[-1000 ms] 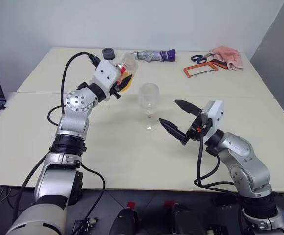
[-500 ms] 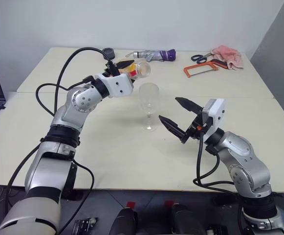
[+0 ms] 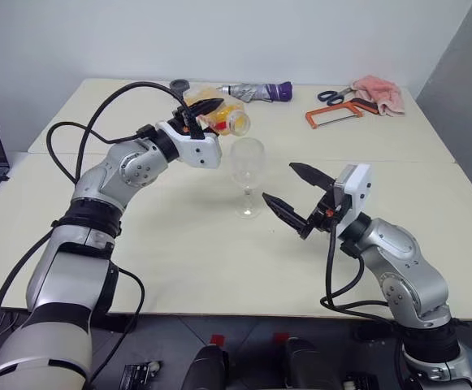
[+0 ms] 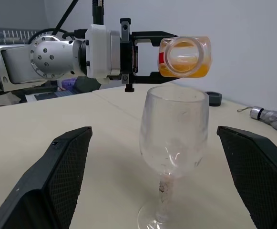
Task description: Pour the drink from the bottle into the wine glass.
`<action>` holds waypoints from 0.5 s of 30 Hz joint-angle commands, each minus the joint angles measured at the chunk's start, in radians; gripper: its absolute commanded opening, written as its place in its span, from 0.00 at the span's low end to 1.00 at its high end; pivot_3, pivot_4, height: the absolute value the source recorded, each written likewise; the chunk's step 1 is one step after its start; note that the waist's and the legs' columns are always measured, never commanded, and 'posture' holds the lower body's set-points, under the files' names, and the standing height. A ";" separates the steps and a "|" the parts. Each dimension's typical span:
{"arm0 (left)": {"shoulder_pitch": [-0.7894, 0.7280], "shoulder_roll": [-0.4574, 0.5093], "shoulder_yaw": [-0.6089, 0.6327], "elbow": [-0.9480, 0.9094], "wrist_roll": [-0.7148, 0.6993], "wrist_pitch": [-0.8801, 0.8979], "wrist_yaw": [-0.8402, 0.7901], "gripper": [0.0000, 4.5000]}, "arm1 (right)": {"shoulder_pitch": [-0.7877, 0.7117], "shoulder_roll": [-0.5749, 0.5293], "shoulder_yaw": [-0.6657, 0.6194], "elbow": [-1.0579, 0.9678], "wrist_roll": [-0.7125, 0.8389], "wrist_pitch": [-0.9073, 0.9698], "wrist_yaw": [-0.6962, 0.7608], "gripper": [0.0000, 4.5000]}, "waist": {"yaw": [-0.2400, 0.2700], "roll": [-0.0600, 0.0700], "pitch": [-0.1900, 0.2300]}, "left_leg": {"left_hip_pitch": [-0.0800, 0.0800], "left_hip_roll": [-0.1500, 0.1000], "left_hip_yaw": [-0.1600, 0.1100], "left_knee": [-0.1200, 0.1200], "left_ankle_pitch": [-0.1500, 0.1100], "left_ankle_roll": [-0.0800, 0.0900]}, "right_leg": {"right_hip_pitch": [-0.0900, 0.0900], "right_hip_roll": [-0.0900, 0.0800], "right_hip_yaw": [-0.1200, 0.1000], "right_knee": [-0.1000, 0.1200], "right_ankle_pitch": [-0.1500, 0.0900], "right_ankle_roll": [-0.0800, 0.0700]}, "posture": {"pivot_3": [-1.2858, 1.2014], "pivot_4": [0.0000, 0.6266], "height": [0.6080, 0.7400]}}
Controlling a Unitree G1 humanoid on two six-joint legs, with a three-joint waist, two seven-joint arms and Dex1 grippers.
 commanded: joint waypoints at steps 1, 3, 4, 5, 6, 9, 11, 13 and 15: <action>-0.055 0.021 -0.001 -0.010 0.017 -0.016 0.044 0.37 | -0.015 -0.001 0.002 -0.060 0.011 -0.001 0.001 1.00 | 0.000 0.000 0.000 | 0.000 0.000 0.000 0.000 0.000 0.000 | 0.000 0.000 0.000 0.000 0.000 0.000 | 0.52 0.24 1.00; -0.059 0.024 -0.008 -0.011 0.029 -0.019 0.055 0.37 | -0.013 -0.001 0.003 -0.063 0.010 0.001 0.000 1.00 | 0.000 0.000 0.000 | 0.000 0.000 0.000 0.000 0.000 0.000 | 0.000 0.000 0.000 0.000 0.000 0.000 | 0.52 0.24 1.00; -0.062 0.025 -0.011 -0.012 0.035 -0.020 0.060 0.37 | -0.012 -0.002 0.004 -0.064 0.011 0.001 -0.001 1.00 | 0.000 0.000 0.000 | 0.000 0.000 0.000 0.000 0.000 0.000 | 0.000 0.000 0.000 0.000 0.000 0.000 | 0.52 0.24 1.00; -0.064 0.026 -0.012 -0.013 0.040 -0.021 0.065 0.37 | -0.011 -0.002 0.004 -0.065 0.011 0.002 -0.002 1.00 | 0.000 0.000 0.000 | 0.000 0.000 0.000 0.000 0.000 0.000 | 0.000 0.000 0.000 0.000 0.000 0.000 | 0.52 0.24 1.00; -0.066 0.028 -0.014 -0.016 0.048 -0.021 0.072 0.37 | -0.010 -0.002 0.005 -0.067 0.011 0.003 -0.002 1.00 | -0.001 0.000 0.000 | 0.000 0.000 0.000 0.000 0.000 0.000 | 0.000 0.000 0.000 0.000 0.000 0.000 | 0.52 0.24 1.00; -0.077 0.033 -0.018 -0.016 0.066 -0.019 0.086 0.37 | -0.007 -0.002 0.006 -0.072 0.012 0.006 -0.004 1.00 | 0.000 0.000 0.000 | 0.000 0.000 0.000 0.000 0.000 0.000 | 0.000 0.000 0.000 0.000 0.000 0.000 | 0.52 0.24 1.00; -0.082 0.037 -0.021 -0.015 0.076 -0.017 0.096 0.37 | -0.006 -0.002 0.007 -0.074 0.013 0.008 -0.005 1.00 | 0.000 0.000 0.000 | 0.000 0.000 0.000 0.000 0.000 0.000 | 0.000 0.000 0.000 0.000 0.000 0.000 | 0.52 0.24 1.00; -0.085 0.040 -0.023 -0.012 0.083 -0.015 0.104 0.37 | -0.006 -0.002 0.007 -0.075 0.013 0.010 -0.005 1.00 | 0.000 0.000 0.000 | 0.000 0.000 0.000 0.000 0.000 0.000 | 0.000 0.000 0.000 0.000 0.000 0.000 | 0.52 0.24 1.00; -0.088 0.044 -0.026 -0.011 0.089 -0.013 0.114 0.37 | -0.006 -0.002 0.007 -0.077 0.014 0.012 -0.005 1.00 | 0.000 0.000 0.000 | 0.000 0.000 0.000 0.000 0.000 0.000 | 0.000 0.000 0.000 0.000 0.000 0.000 | 0.52 0.24 1.00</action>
